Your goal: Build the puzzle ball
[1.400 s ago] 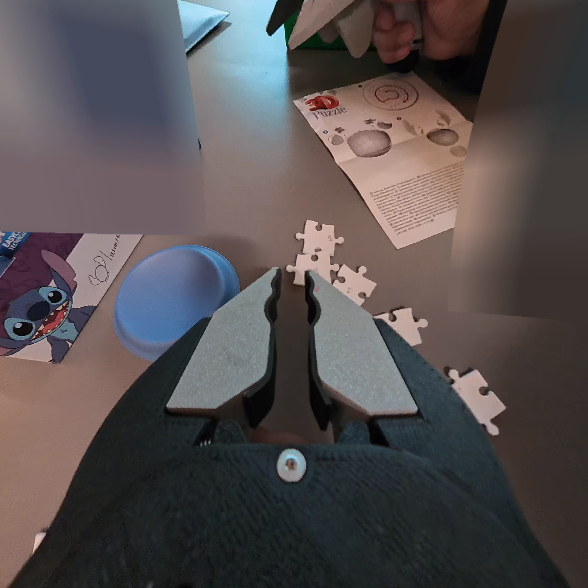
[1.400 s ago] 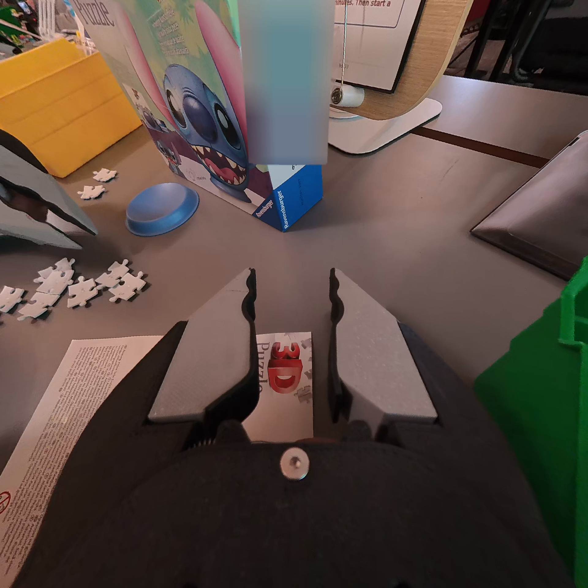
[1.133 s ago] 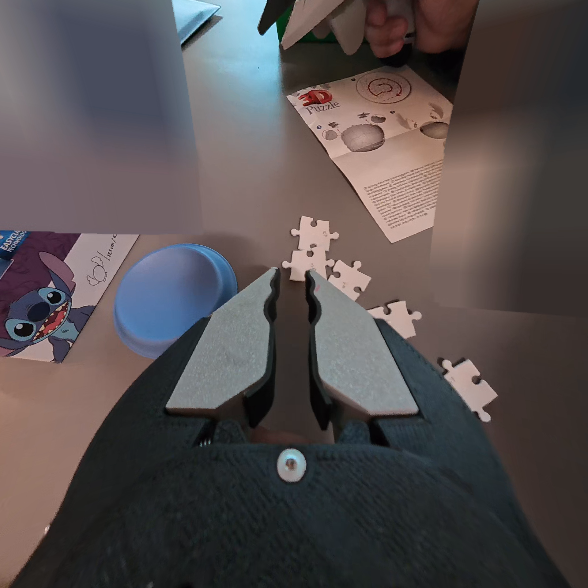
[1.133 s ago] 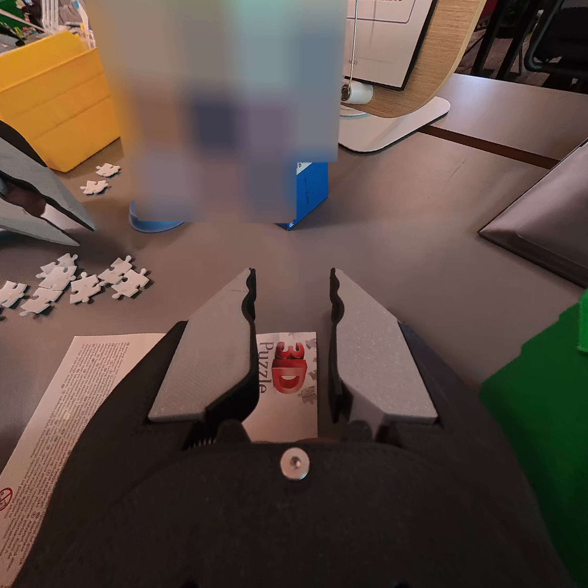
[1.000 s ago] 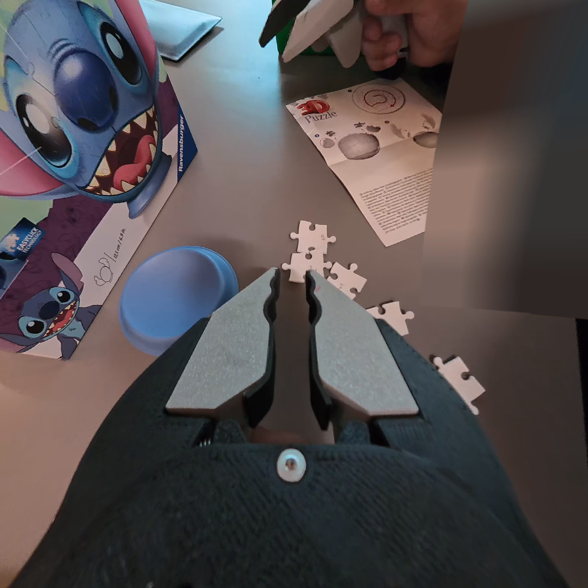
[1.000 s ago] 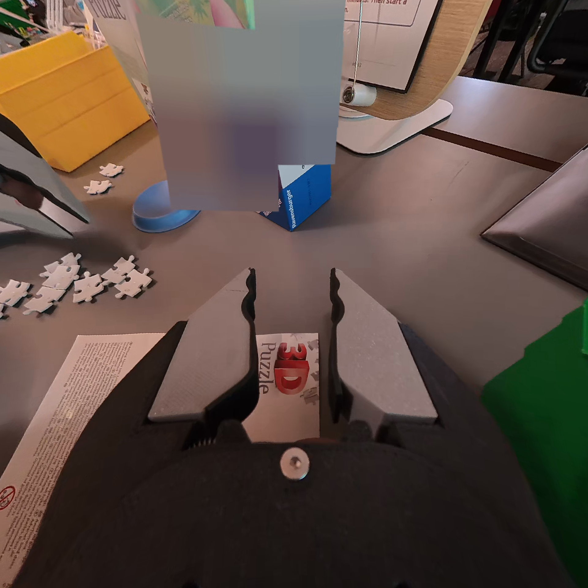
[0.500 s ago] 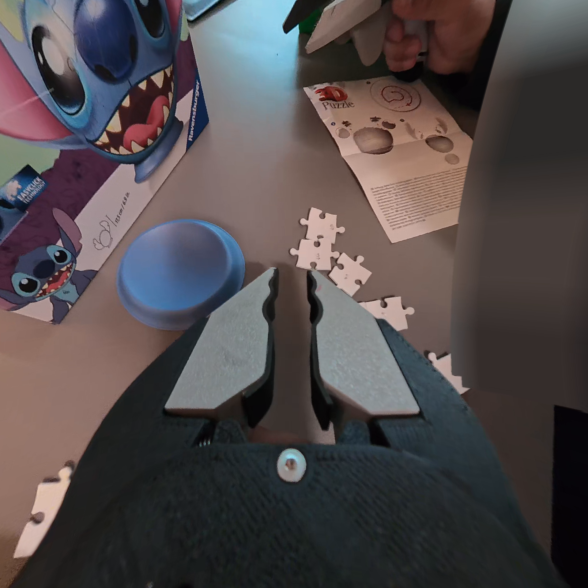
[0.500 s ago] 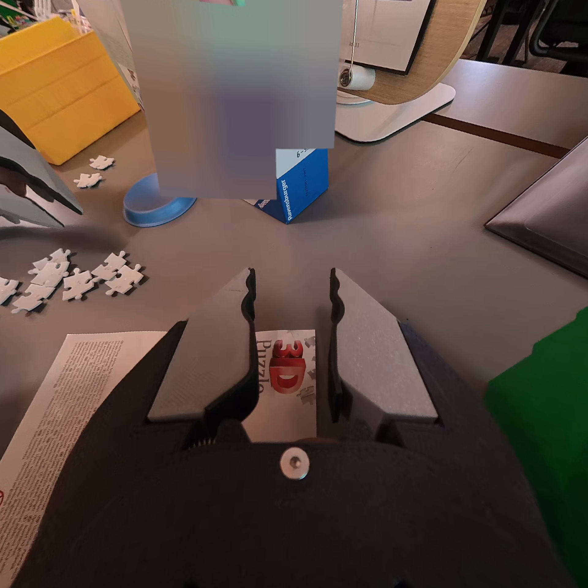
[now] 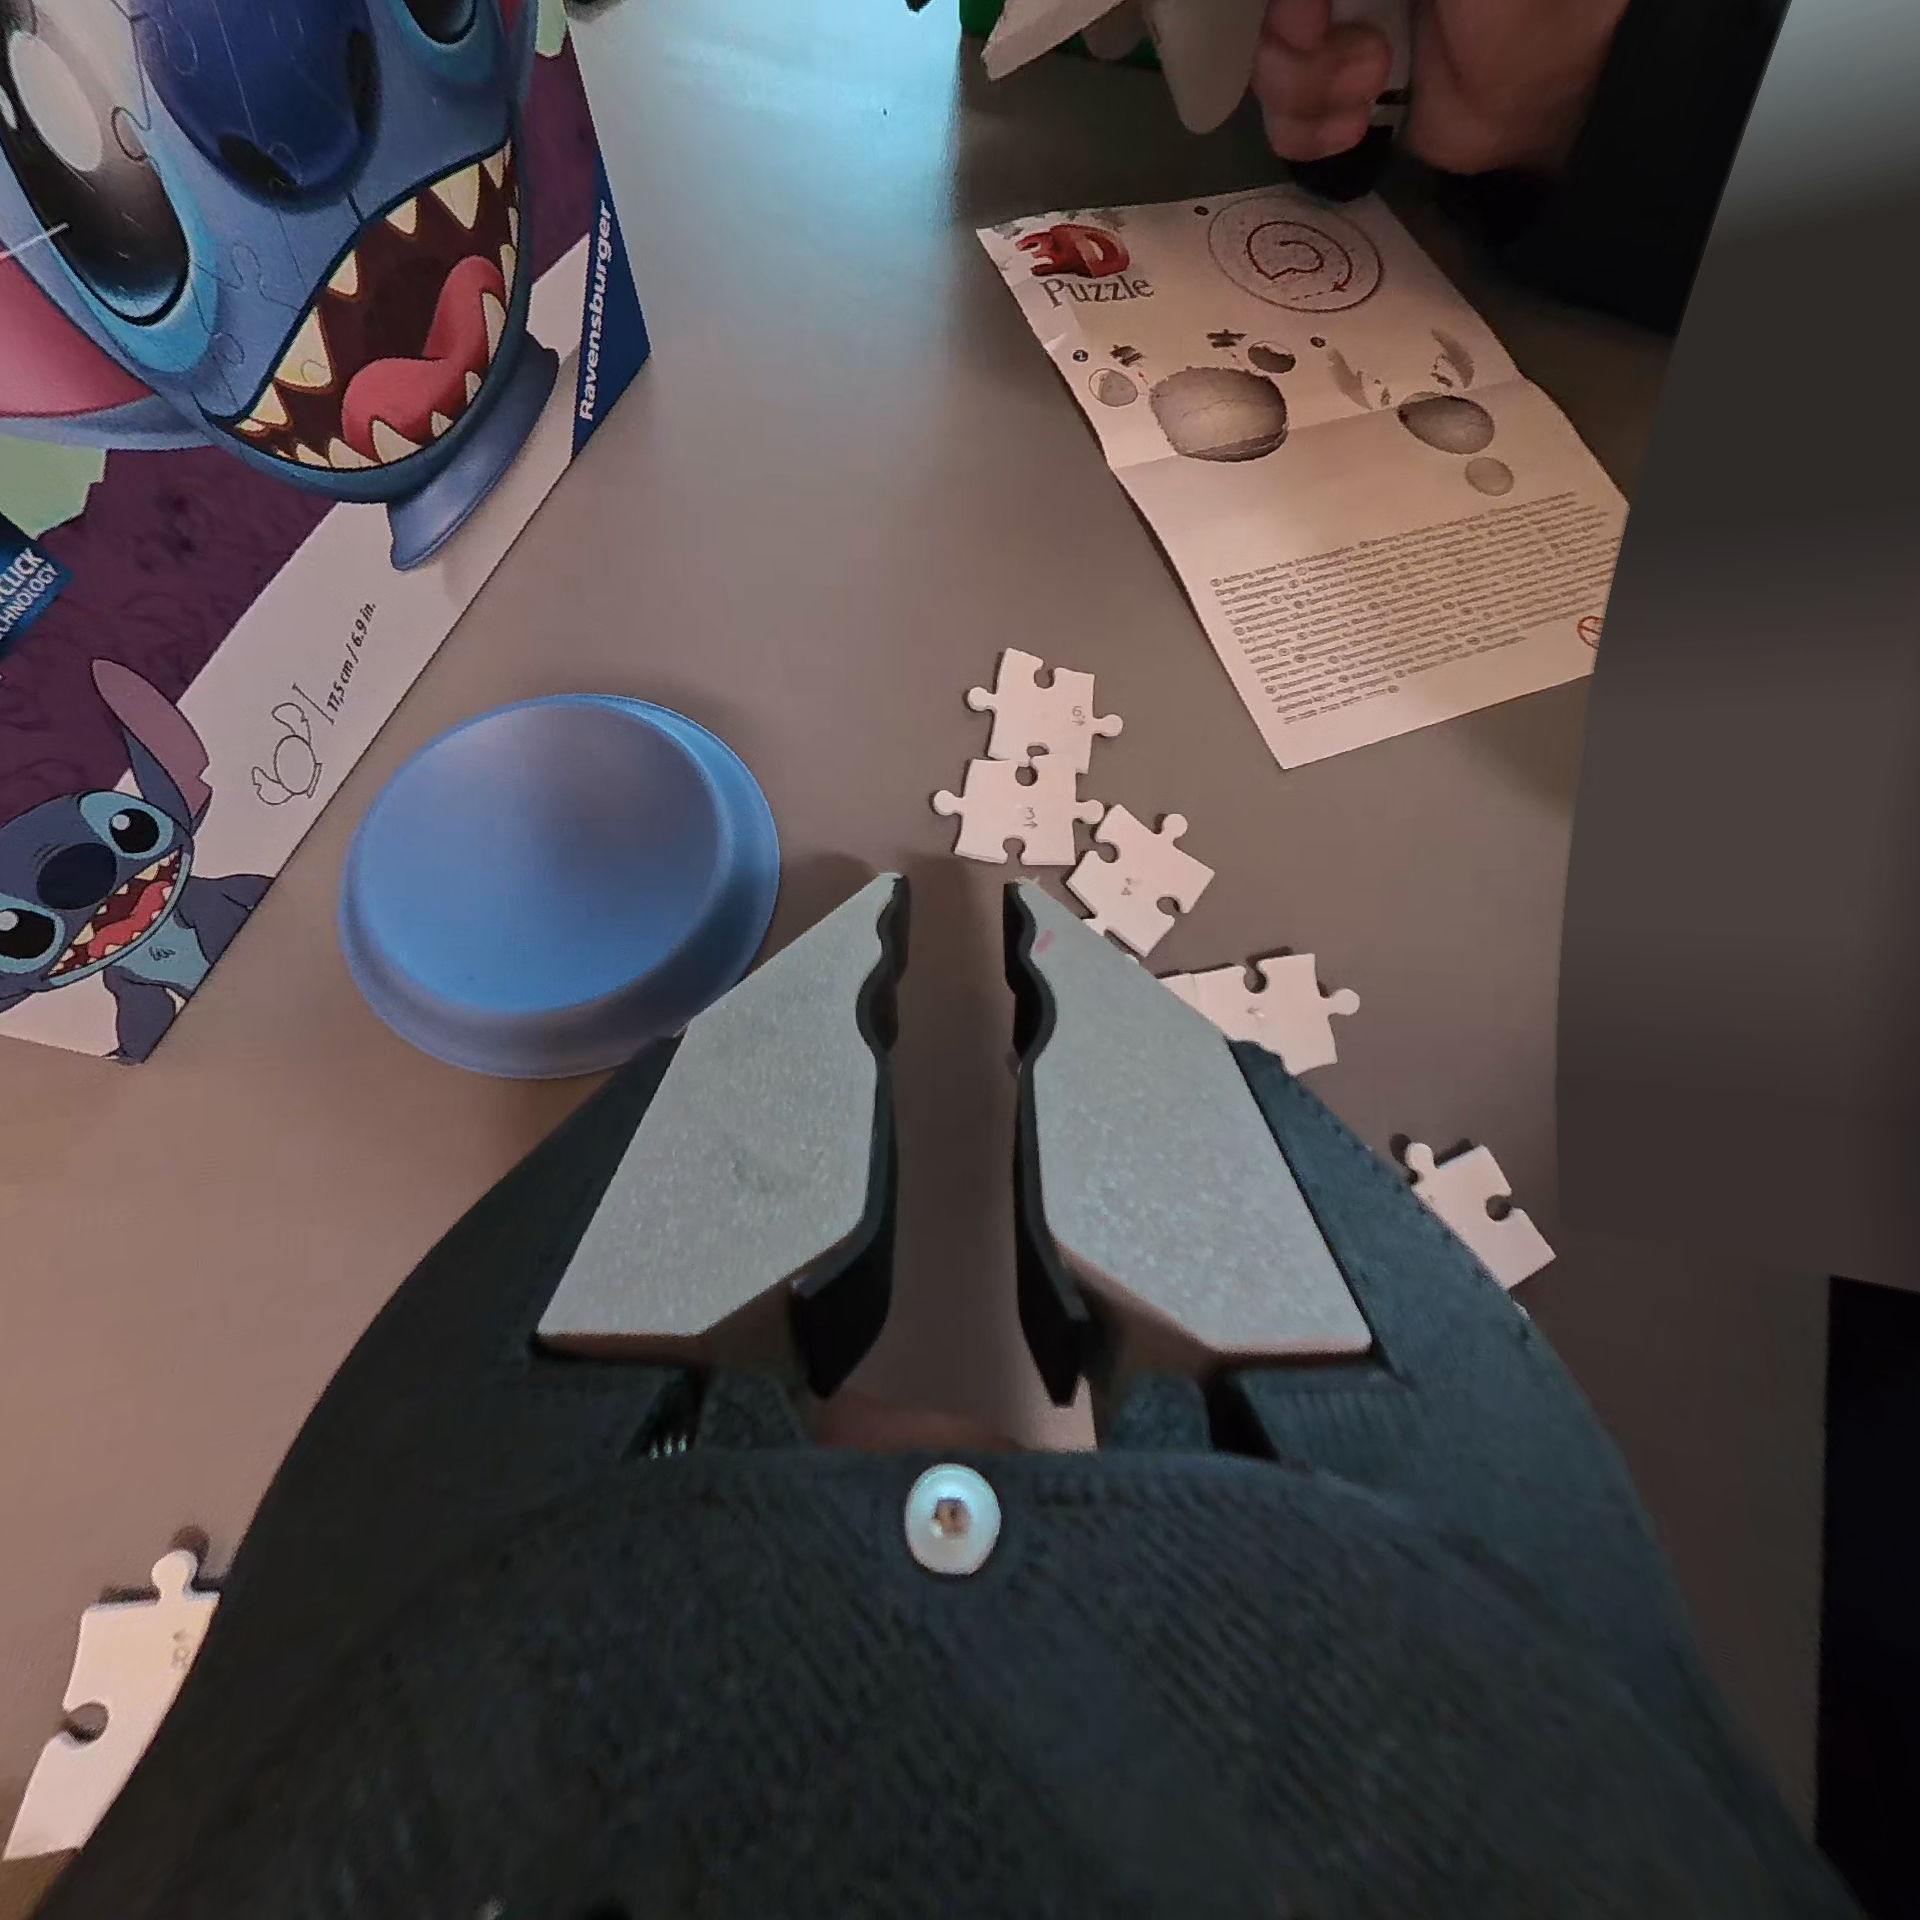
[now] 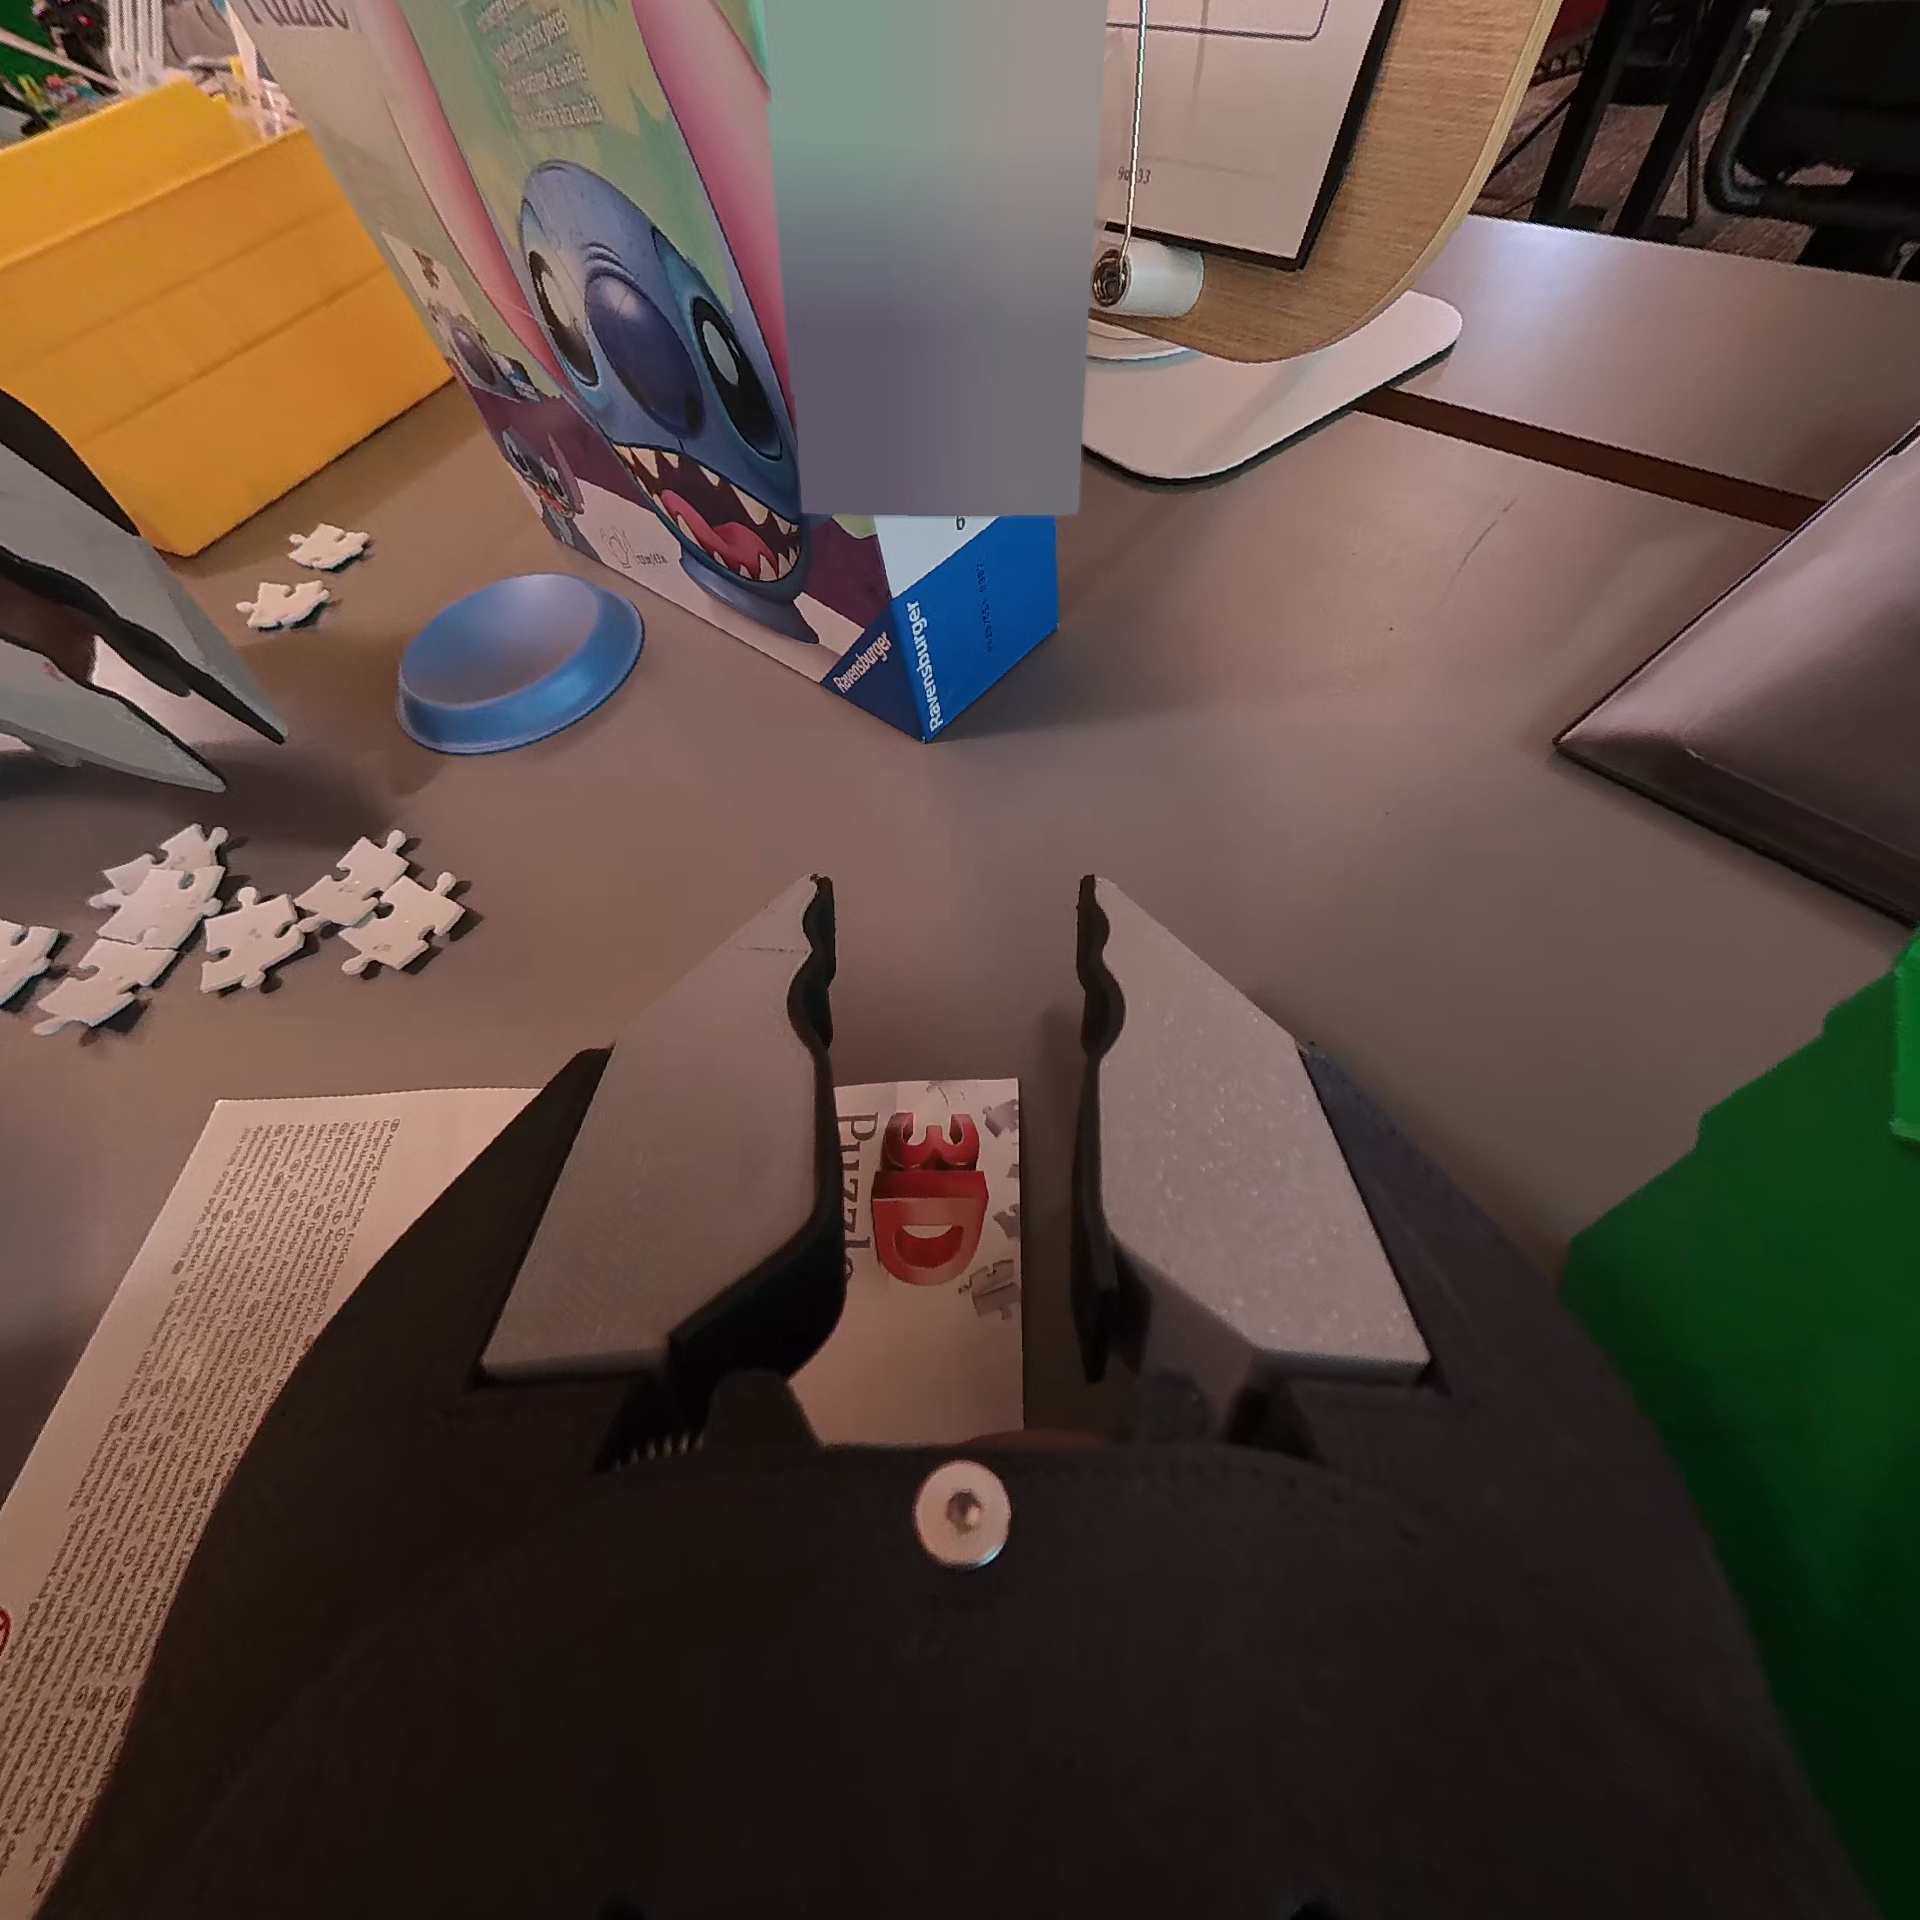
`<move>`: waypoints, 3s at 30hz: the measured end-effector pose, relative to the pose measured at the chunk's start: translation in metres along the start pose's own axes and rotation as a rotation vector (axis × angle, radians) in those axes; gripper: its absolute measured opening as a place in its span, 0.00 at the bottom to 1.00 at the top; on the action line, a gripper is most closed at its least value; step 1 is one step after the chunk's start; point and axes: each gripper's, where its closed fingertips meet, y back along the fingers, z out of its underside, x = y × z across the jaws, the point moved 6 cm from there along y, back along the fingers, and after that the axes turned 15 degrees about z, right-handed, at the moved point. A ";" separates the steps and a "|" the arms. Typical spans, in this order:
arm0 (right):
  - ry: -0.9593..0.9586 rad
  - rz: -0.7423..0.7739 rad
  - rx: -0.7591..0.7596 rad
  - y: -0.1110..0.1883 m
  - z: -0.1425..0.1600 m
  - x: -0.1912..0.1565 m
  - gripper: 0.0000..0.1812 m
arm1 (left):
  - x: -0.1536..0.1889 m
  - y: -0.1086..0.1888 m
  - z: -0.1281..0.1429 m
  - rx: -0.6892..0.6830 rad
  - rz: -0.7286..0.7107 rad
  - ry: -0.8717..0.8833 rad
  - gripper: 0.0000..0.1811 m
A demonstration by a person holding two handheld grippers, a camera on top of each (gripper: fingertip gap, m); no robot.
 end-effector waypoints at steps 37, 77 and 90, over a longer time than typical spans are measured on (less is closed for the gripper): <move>-0.004 0.003 0.011 0.002 -0.002 0.001 0.24 | -0.004 -0.003 0.004 -0.019 -0.006 0.009 0.09; 0.002 0.005 0.034 0.006 -0.007 -0.002 0.24 | 0.024 -0.012 0.021 -0.234 0.121 -0.061 0.06; 0.001 0.005 0.031 0.005 -0.006 -0.002 0.24 | 0.010 0.003 0.009 -0.144 0.014 -0.056 0.07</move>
